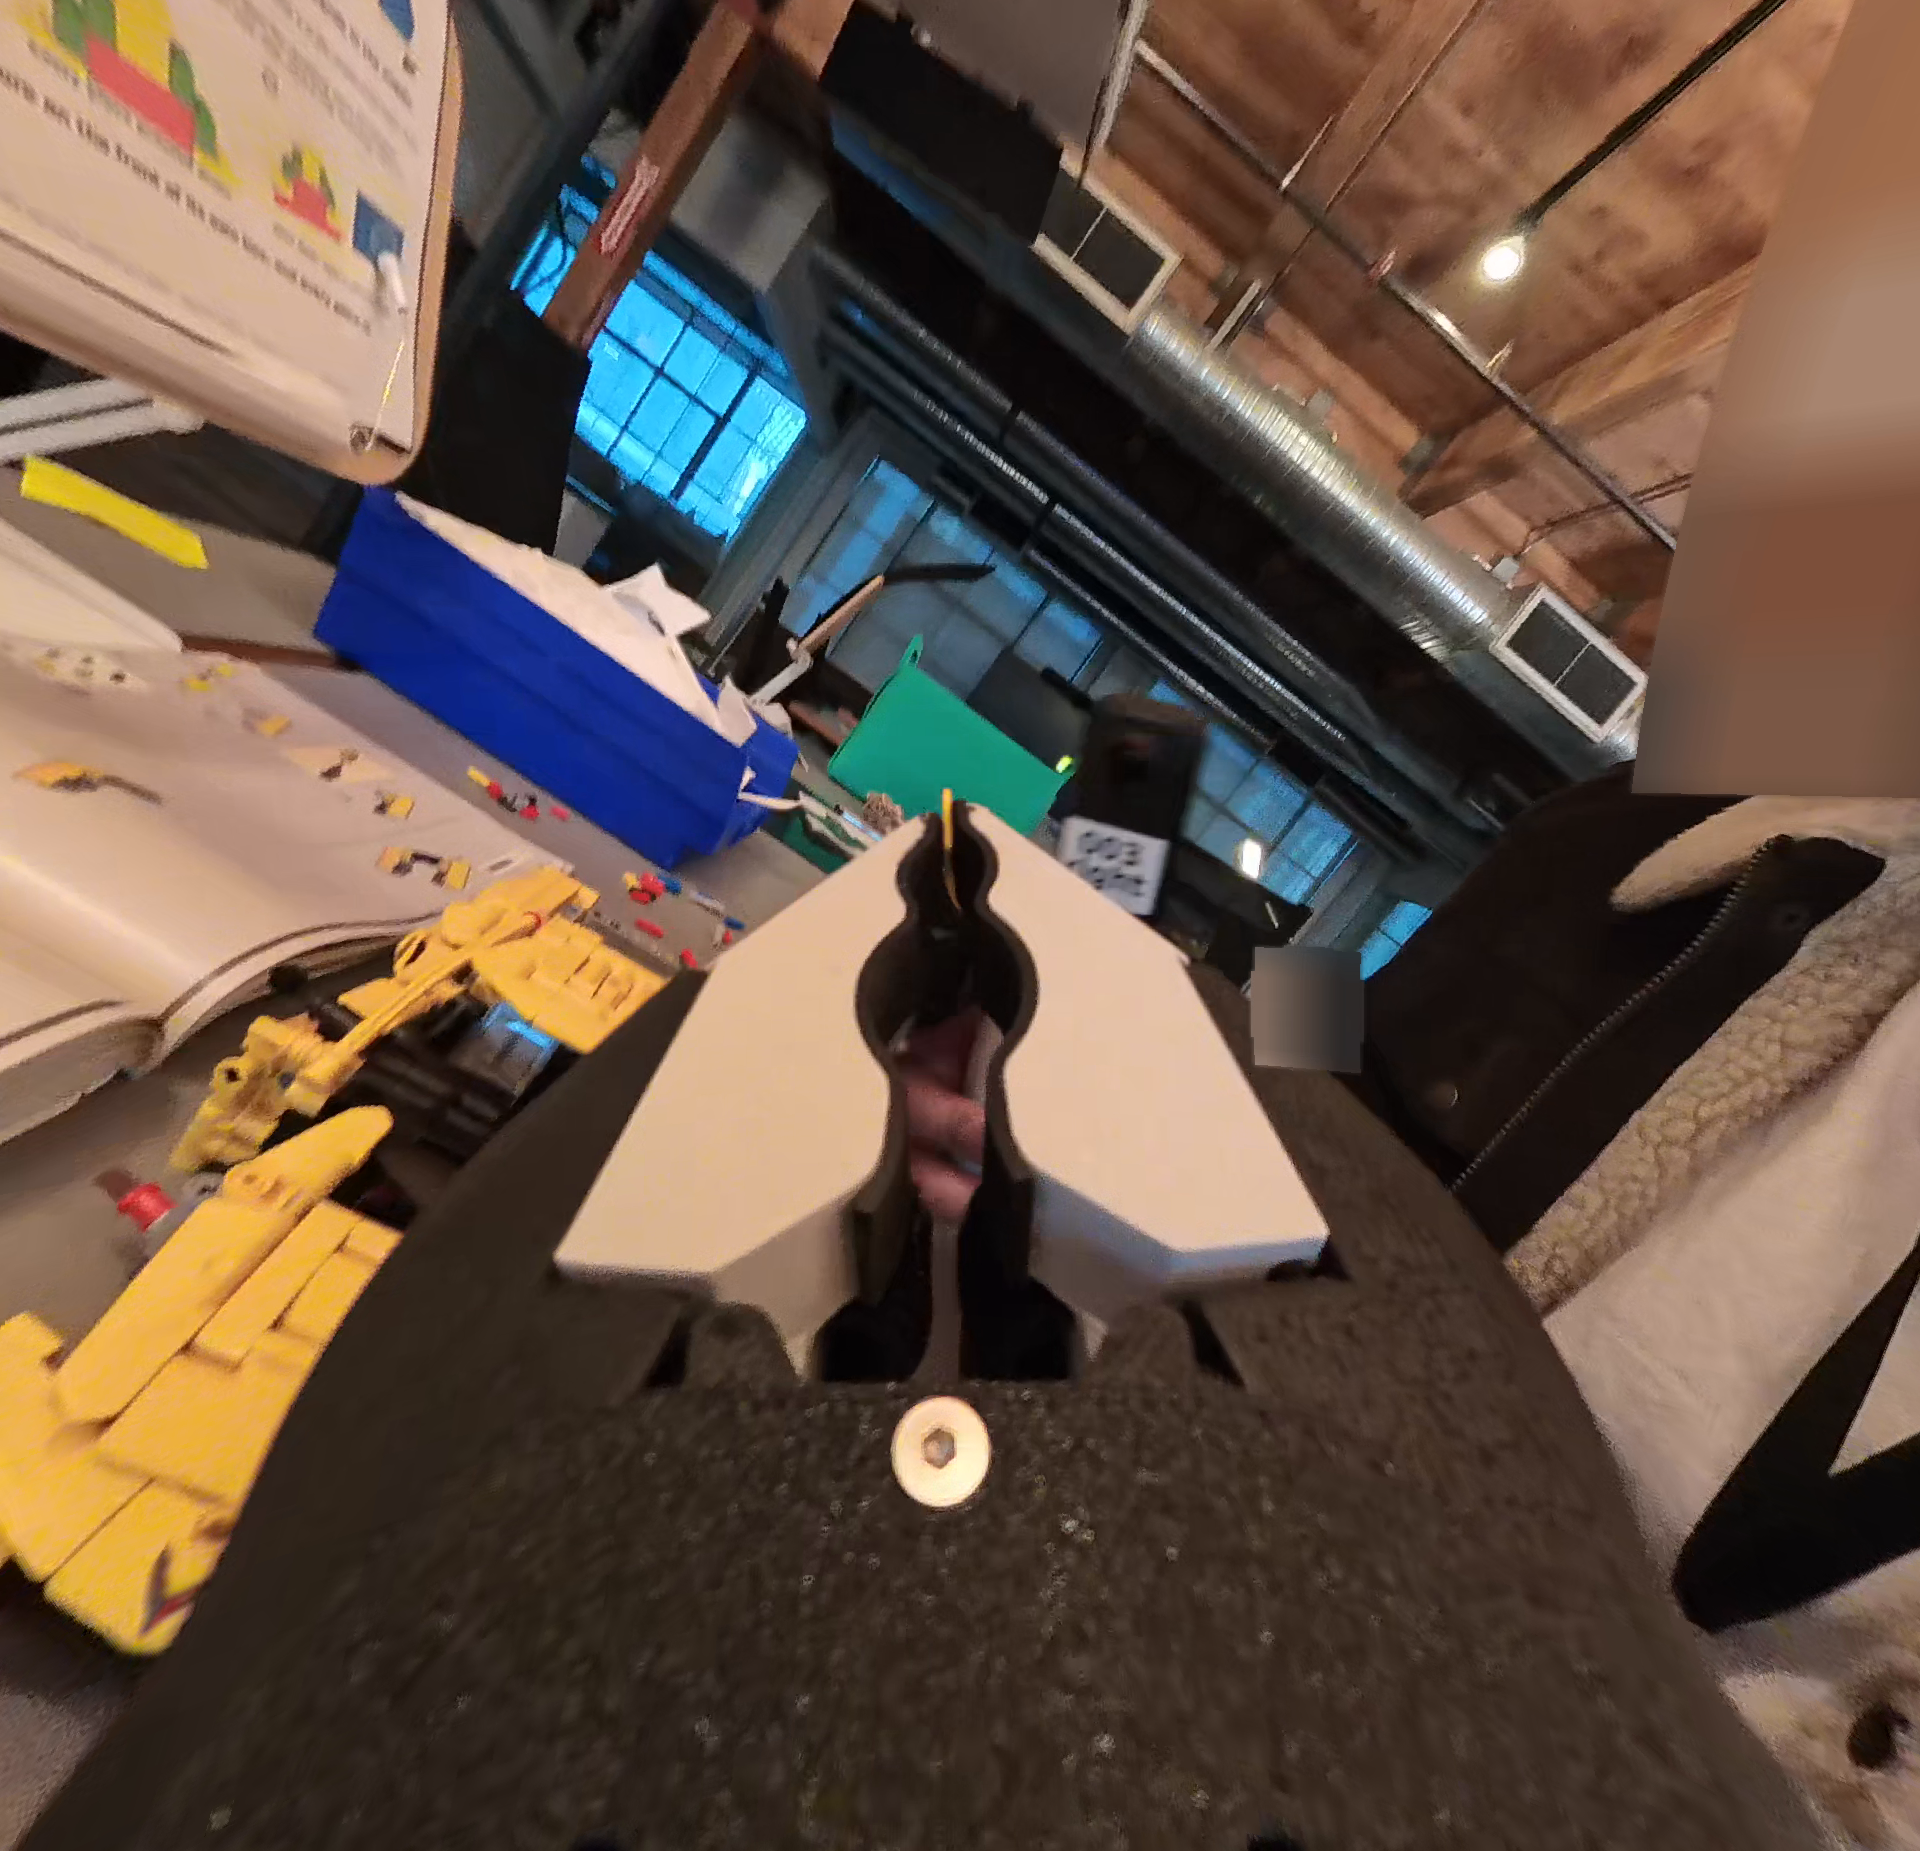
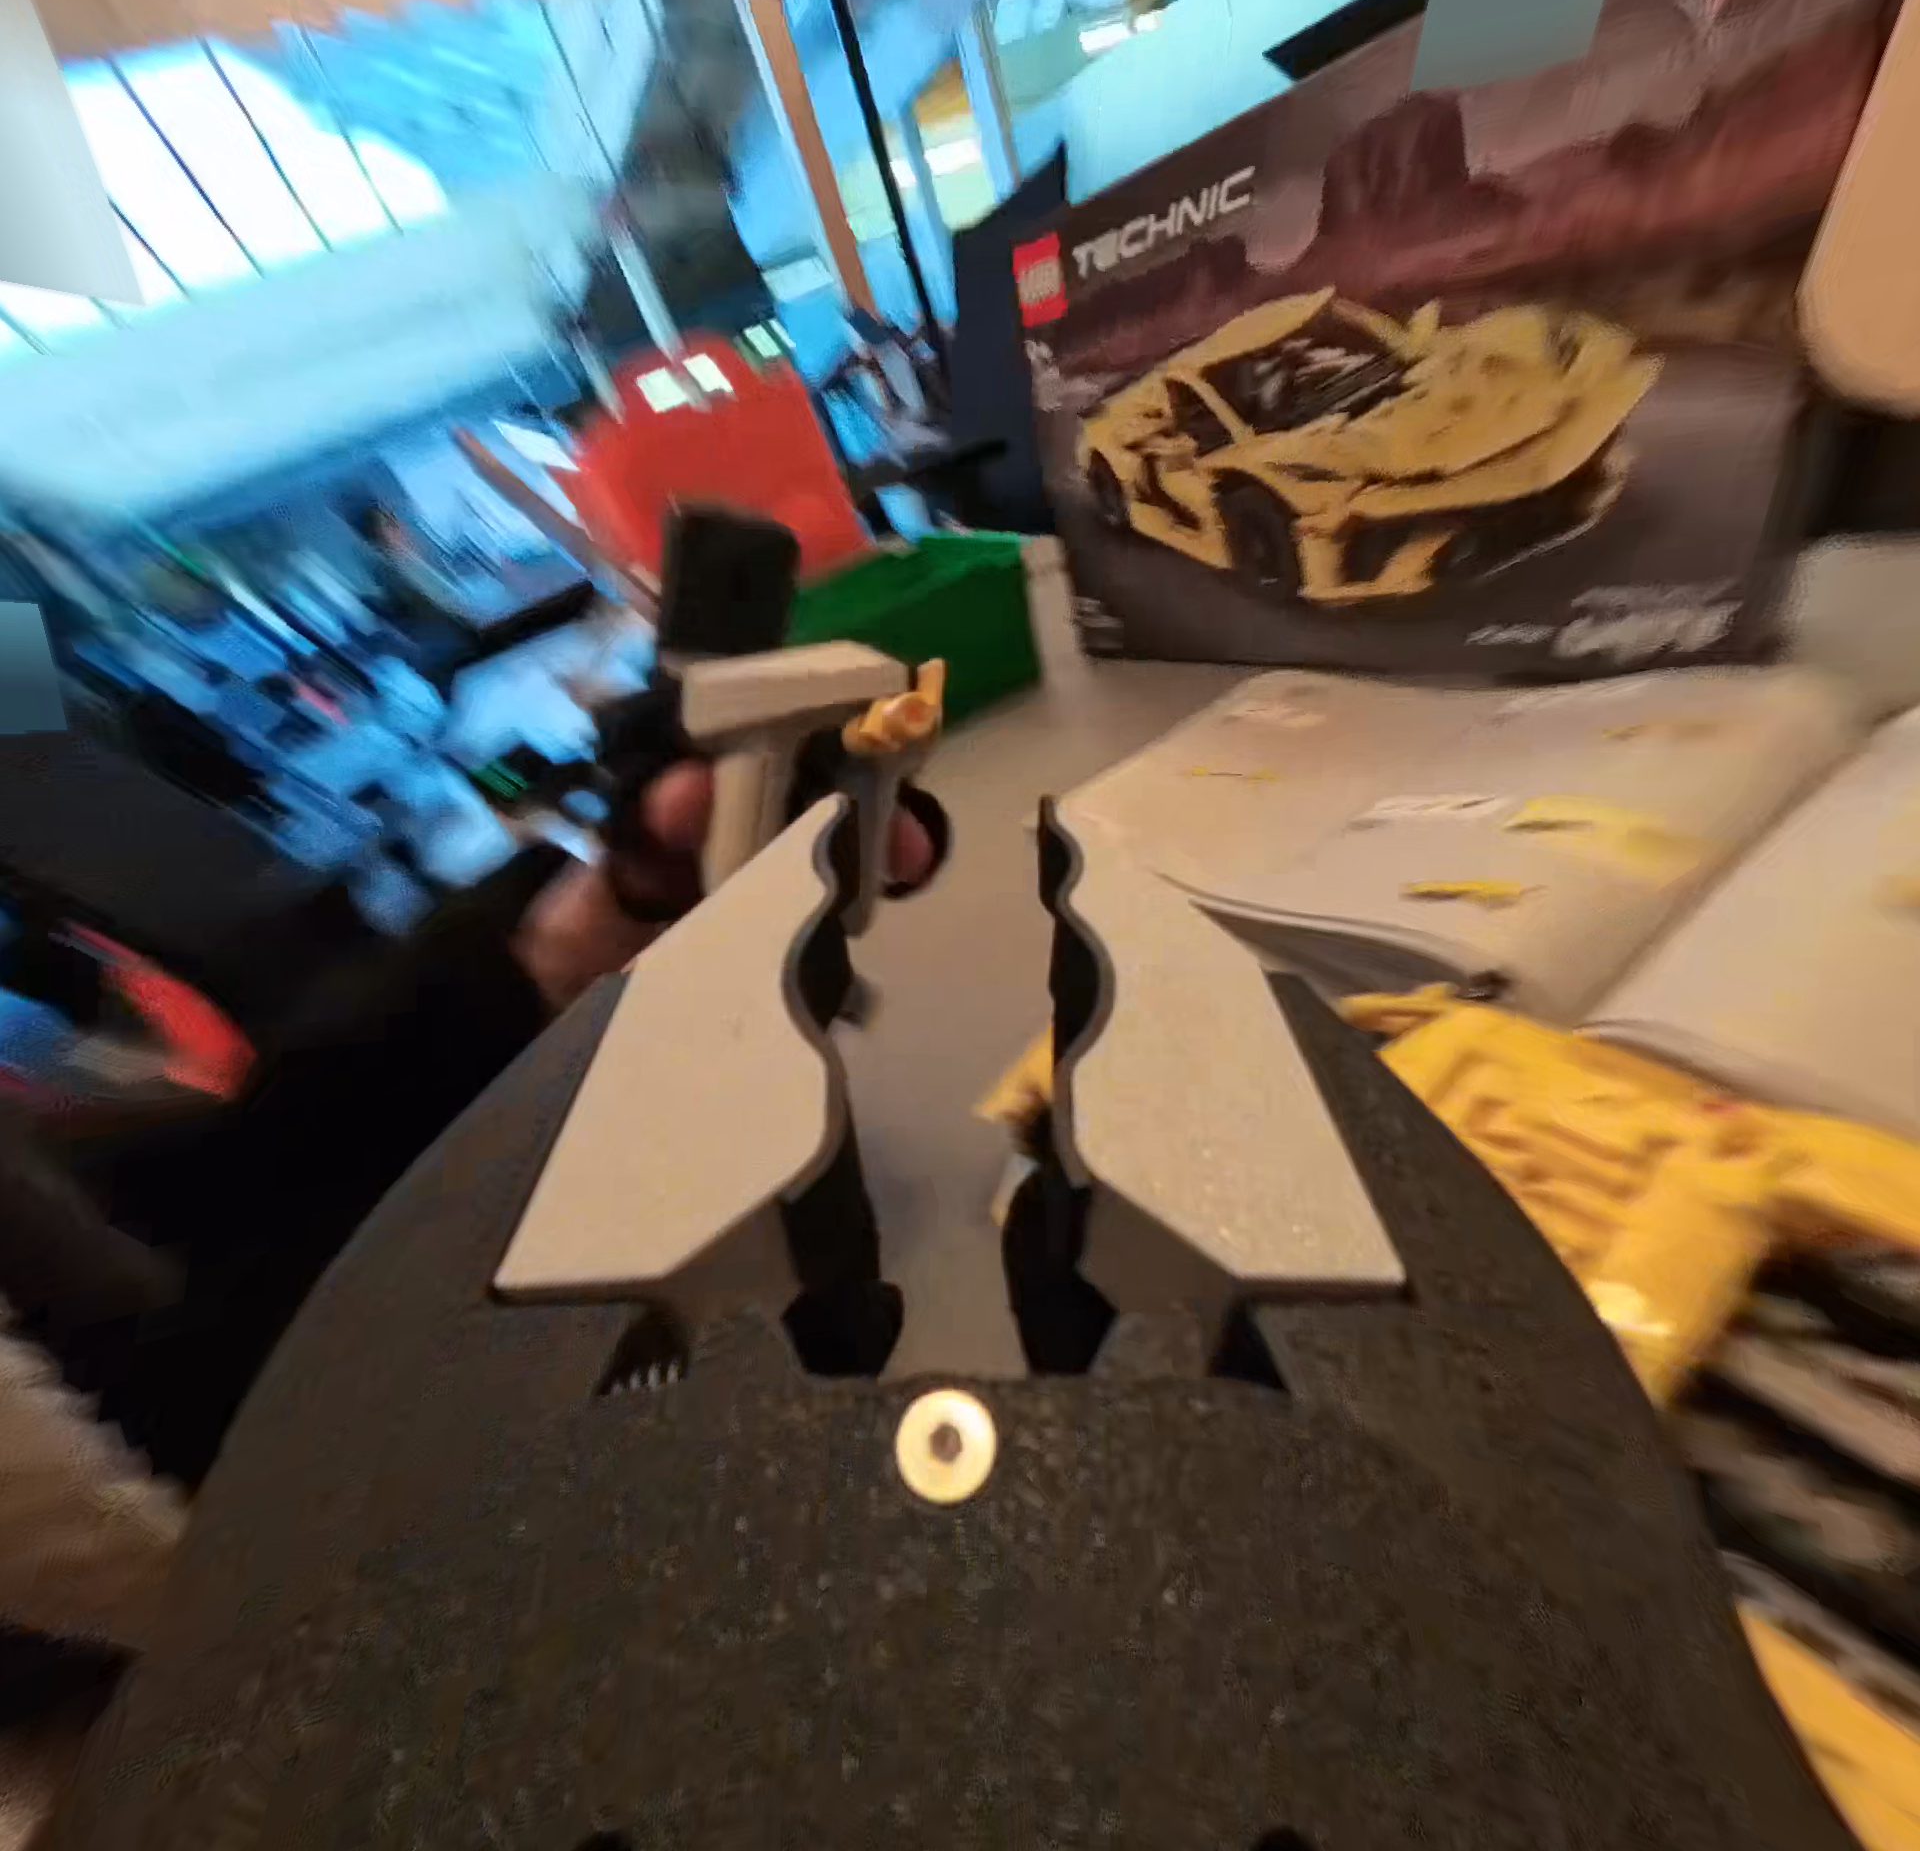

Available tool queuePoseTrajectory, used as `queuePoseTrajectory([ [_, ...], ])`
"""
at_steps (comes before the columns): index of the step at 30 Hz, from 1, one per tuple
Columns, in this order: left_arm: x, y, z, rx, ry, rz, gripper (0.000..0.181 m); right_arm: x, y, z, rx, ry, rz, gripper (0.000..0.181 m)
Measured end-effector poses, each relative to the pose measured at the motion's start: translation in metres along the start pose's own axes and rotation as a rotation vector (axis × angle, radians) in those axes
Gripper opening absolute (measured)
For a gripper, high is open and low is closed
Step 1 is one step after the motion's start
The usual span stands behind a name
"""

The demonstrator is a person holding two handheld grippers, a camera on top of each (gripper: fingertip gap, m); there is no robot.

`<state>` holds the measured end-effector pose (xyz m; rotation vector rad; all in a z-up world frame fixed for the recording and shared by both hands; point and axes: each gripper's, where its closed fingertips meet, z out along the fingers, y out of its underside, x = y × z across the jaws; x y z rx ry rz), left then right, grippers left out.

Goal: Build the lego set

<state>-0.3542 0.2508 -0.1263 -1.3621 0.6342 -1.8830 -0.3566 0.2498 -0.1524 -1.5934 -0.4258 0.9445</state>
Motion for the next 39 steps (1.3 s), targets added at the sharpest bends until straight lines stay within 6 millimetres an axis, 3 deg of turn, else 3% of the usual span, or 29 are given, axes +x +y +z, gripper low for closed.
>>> queuePoseTrajectory([
  [2, 0.004, 0.000, 0.002, 0.015, 0.012, 0.010, 0.000, -0.010, -0.008, 0.000, 0.076, -0.143, 0.238, 0.025],
  [4, 0.000, 0.002, 0.003, 0.013, -0.016, 0.025, 0.000, -0.013, -0.011, -0.001, 0.117, -0.212, 0.346, 0.019],
  [9, 0.004, 0.010, 0.007, -0.031, -0.010, 0.075, 0.001, -0.002, -0.019, -0.012, 0.170, -0.195, 0.361, 0.000],
  [17, 0.000, 0.011, 0.008, -0.032, -0.050, 0.112, 0.000, -0.005, -0.009, -0.014, 0.101, -0.255, 0.411, 0.020],
  [19, 0.001, 0.014, 0.010, -0.049, -0.044, 0.110, 0.001, -0.009, -0.010, -0.012, 0.097, -0.281, 0.414, 0.012],
  [24, 0.005, 0.018, 0.013, -0.071, -0.032, 0.141, 0.001, -0.007, -0.014, -0.018, 0.036, -0.328, 0.371, 0.007],
  [32, 0.016, 0.055, 0.011, -0.324, 0.019, 0.251, 0.003, -0.019, 0.016, -0.040, -0.565, -0.443, 0.070, 0.007],
  [35, 0.013, 0.061, 0.011, -0.364, 0.000, 0.297, 0.003, -0.017, 0.019, -0.042, -0.665, -0.447, -0.024, 0.007],
  [37, 0.012, 0.052, 0.011, -0.324, -0.026, 0.323, 0.001, -0.015, 0.008, -0.035, -0.581, -0.424, -0.056, 0.009],
  [39, 0.010, 0.024, 0.010, -0.160, -0.070, 0.337, 0.001, -0.014, -0.020, -0.027, -0.339, -0.397, -0.051, 0.021],
])
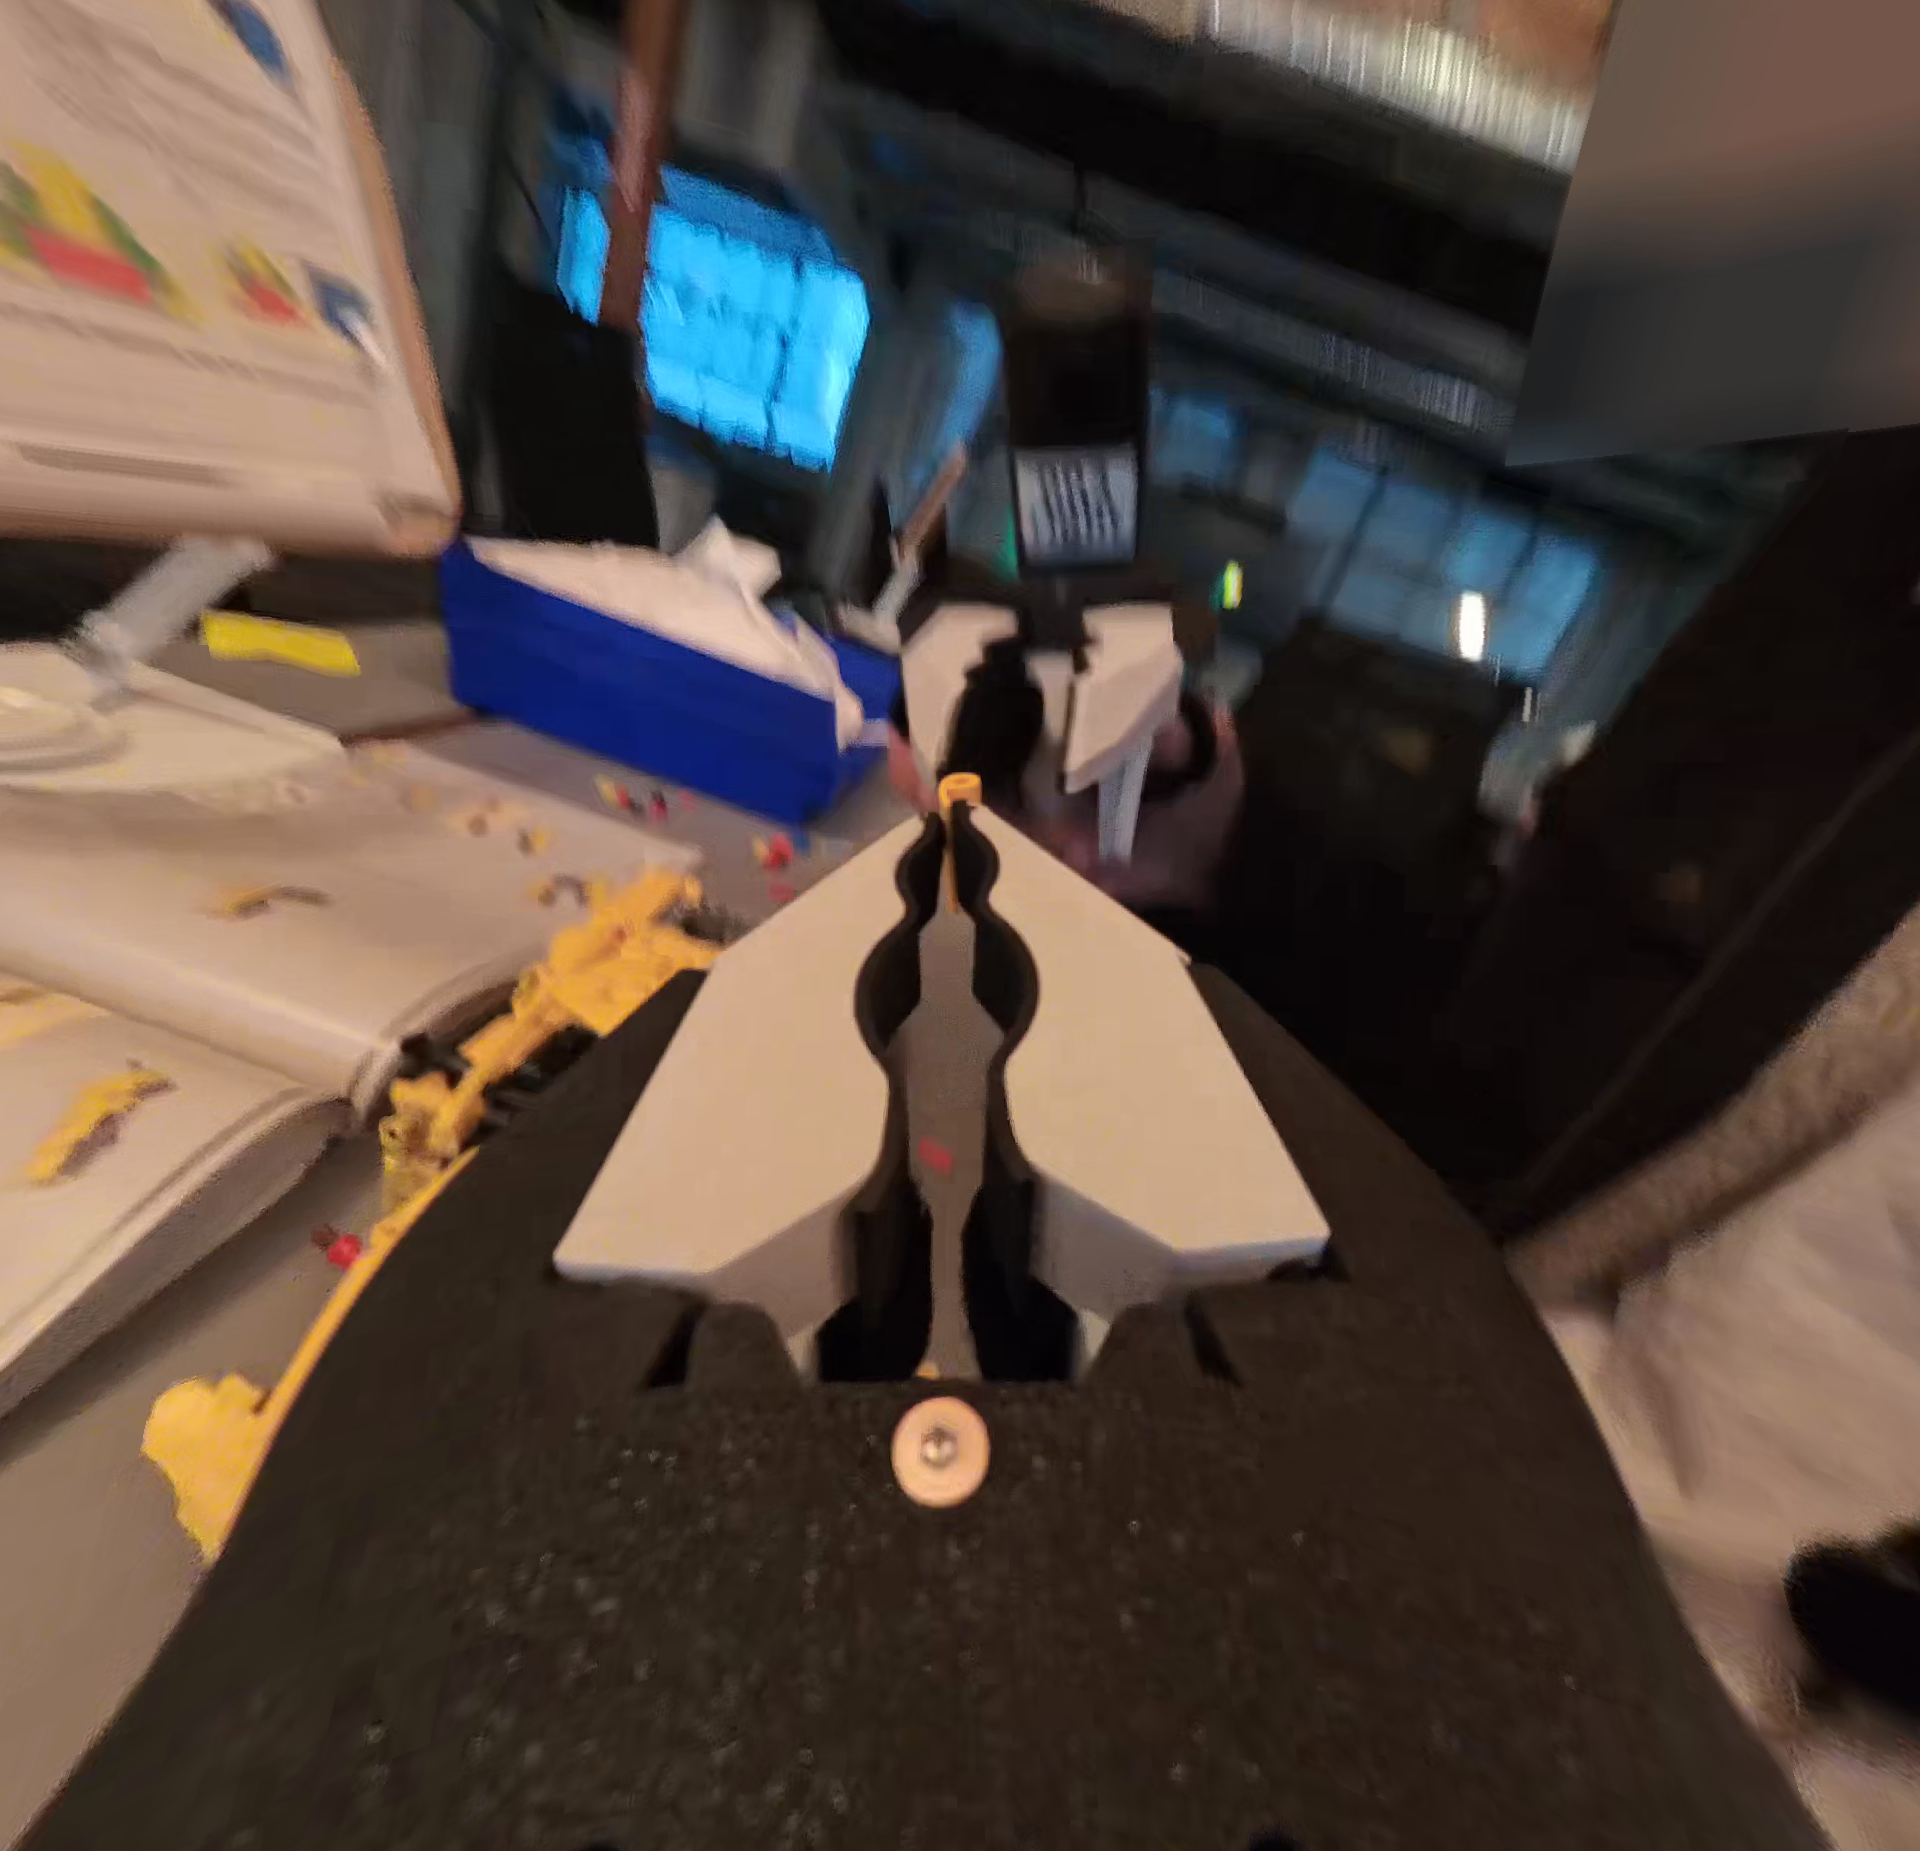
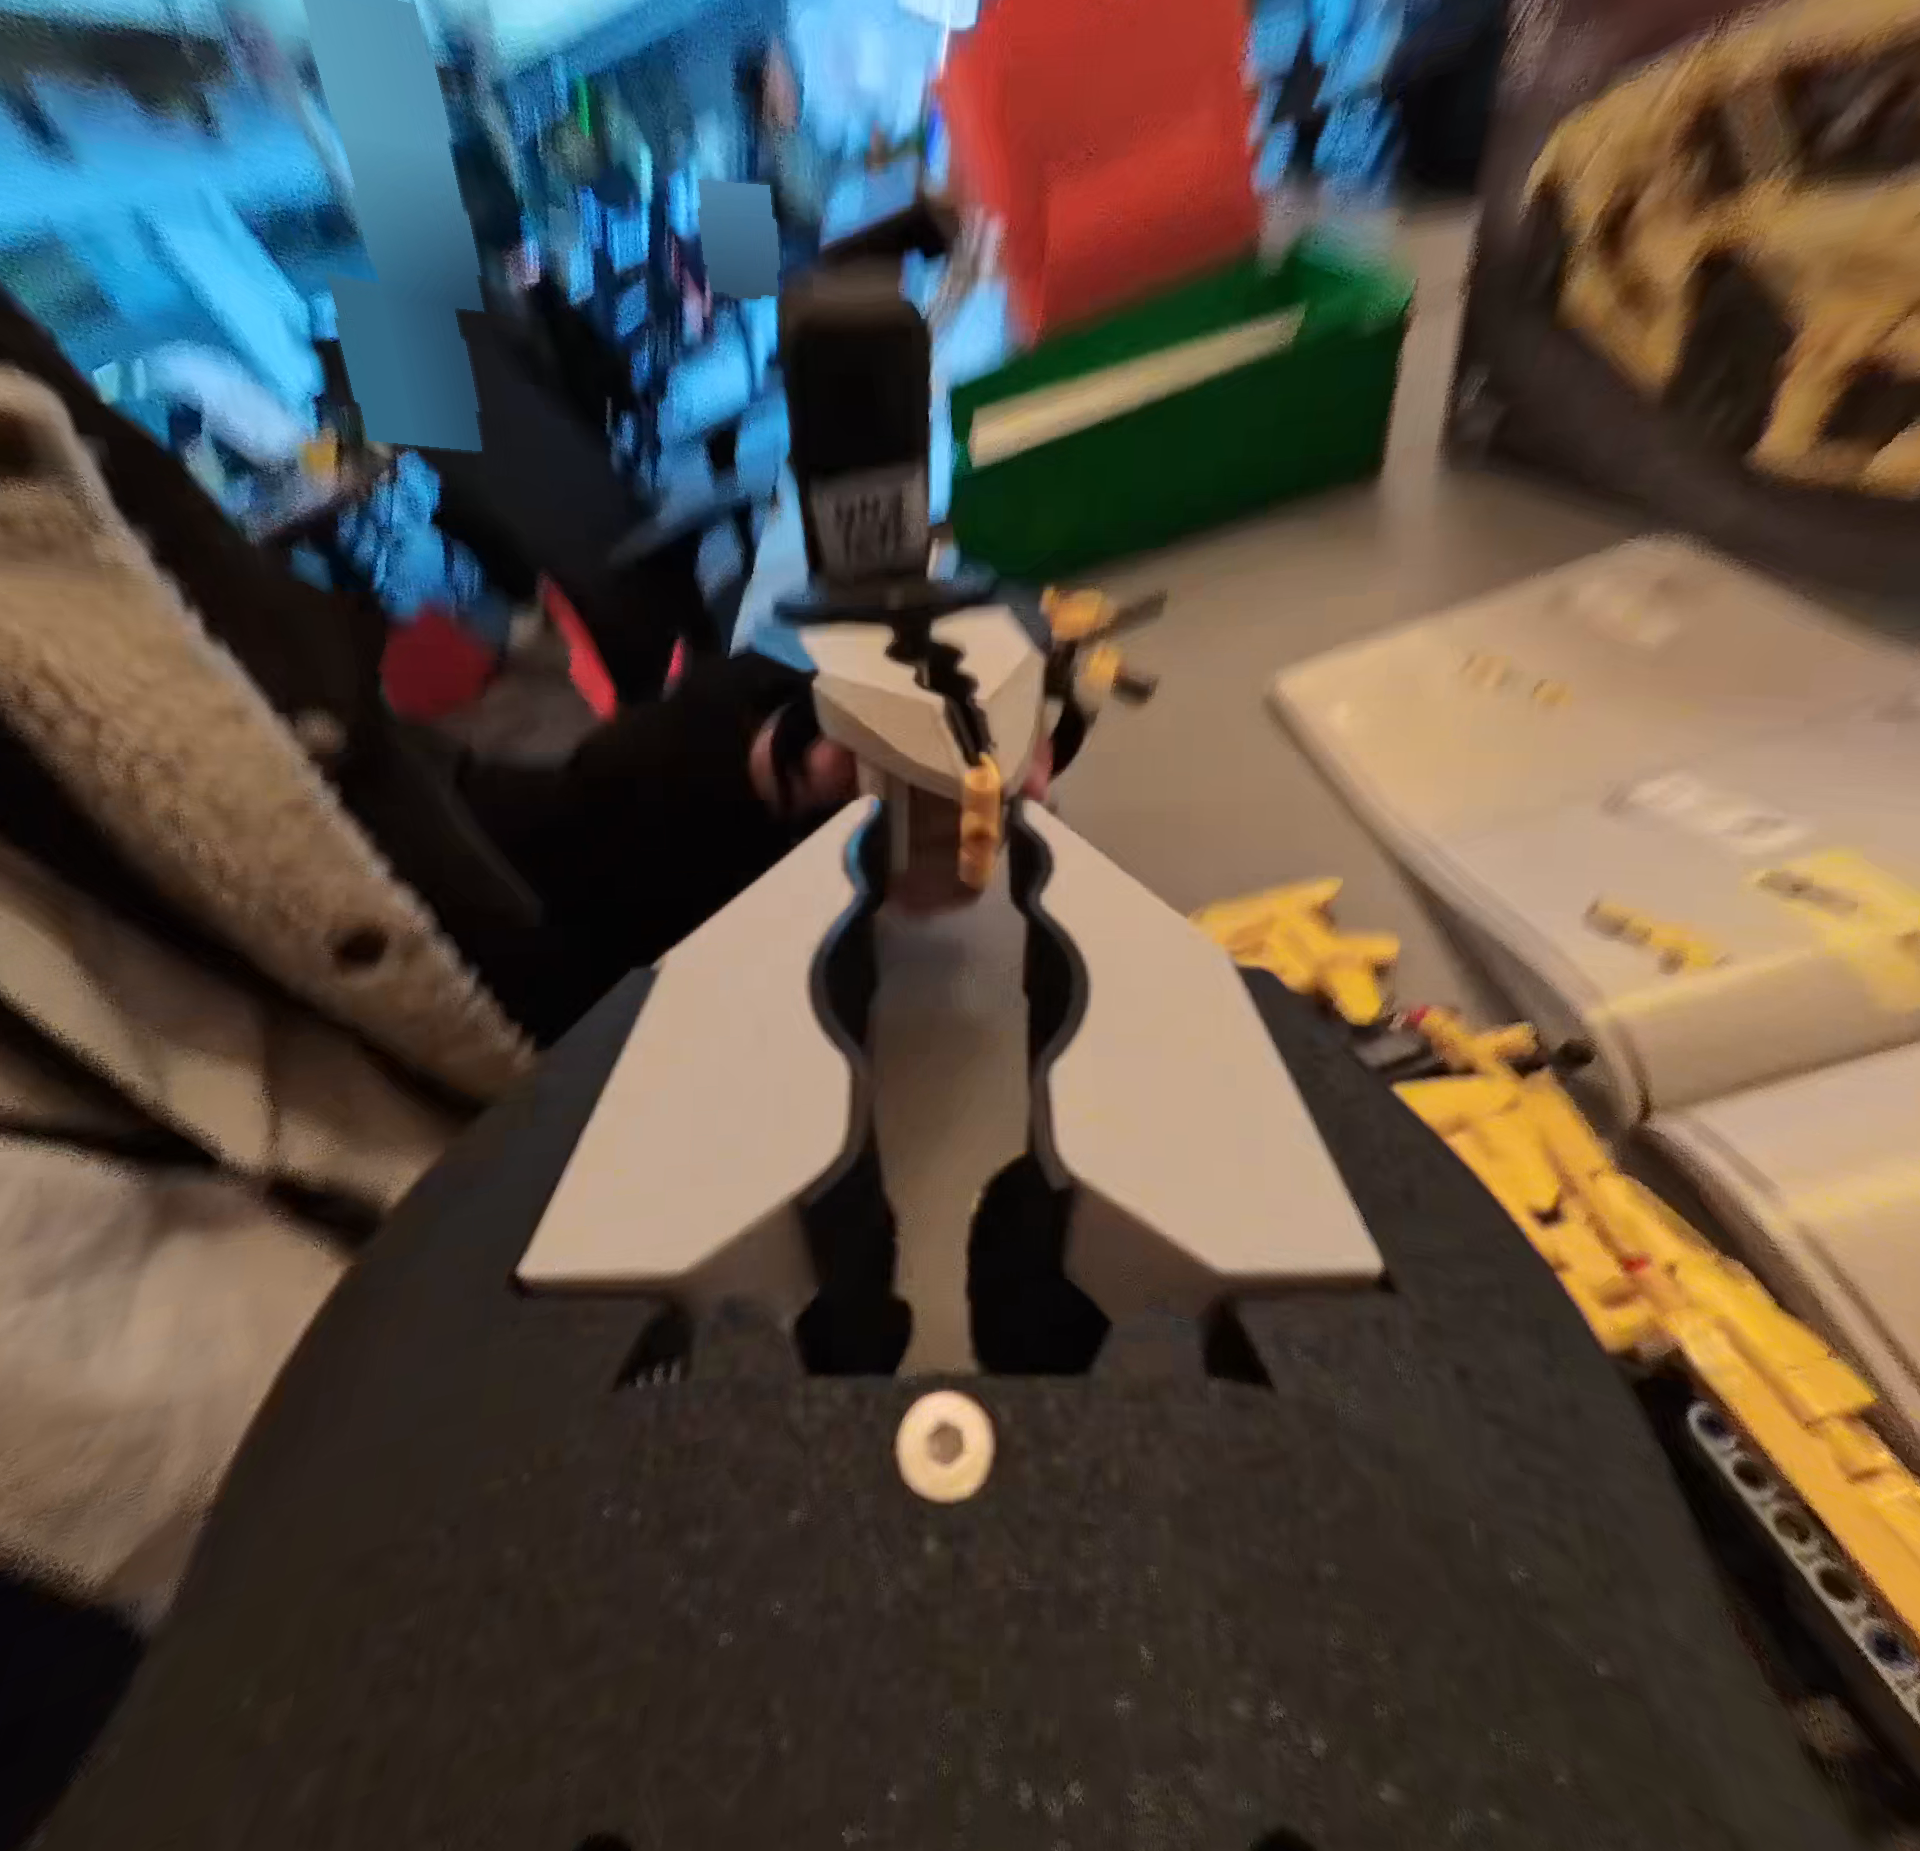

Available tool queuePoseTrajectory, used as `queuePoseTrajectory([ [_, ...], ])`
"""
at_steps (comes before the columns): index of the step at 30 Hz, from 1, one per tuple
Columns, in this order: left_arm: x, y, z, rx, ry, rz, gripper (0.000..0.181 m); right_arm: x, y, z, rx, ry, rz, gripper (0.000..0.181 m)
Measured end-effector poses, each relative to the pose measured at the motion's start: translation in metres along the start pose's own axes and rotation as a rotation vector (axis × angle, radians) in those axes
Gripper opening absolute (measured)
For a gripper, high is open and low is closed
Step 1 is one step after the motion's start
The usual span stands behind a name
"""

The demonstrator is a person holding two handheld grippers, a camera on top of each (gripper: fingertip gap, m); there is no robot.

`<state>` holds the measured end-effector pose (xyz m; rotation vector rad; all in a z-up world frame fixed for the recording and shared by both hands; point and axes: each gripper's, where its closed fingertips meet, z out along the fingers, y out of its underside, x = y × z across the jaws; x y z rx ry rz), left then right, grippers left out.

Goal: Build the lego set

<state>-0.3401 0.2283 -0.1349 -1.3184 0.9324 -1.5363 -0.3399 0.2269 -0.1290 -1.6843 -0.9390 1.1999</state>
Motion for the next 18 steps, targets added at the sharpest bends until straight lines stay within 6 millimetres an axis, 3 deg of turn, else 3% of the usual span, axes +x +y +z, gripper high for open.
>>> queuePoseTrajectory([
  [2, -0.001, -0.030, -0.011, 0.207, 0.020, -0.067, 0.001, 0.005, -0.011, -0.002, 0.165, 0.060, 0.007, 0.024],
  [4, 0.003, -0.042, -0.018, 0.312, 0.067, -0.118, 0.000, -0.004, -0.018, 0.004, 0.308, 0.044, 0.029, 0.022],
  [7, 0.006, -0.042, -0.016, 0.336, 0.095, -0.150, 0.001, -0.010, -0.020, 0.016, 0.408, 0.009, 0.078, 0.025],
  [9, 0.009, -0.042, -0.015, 0.340, 0.108, -0.152, 0.001, -0.014, -0.018, 0.021, 0.396, -0.036, 0.098, 0.015],
  [18, 0.013, -0.034, -0.011, 0.288, 0.114, -0.127, 0.001, -0.014, -0.012, 0.017, 0.305, -0.006, 0.024, 0.007],
])
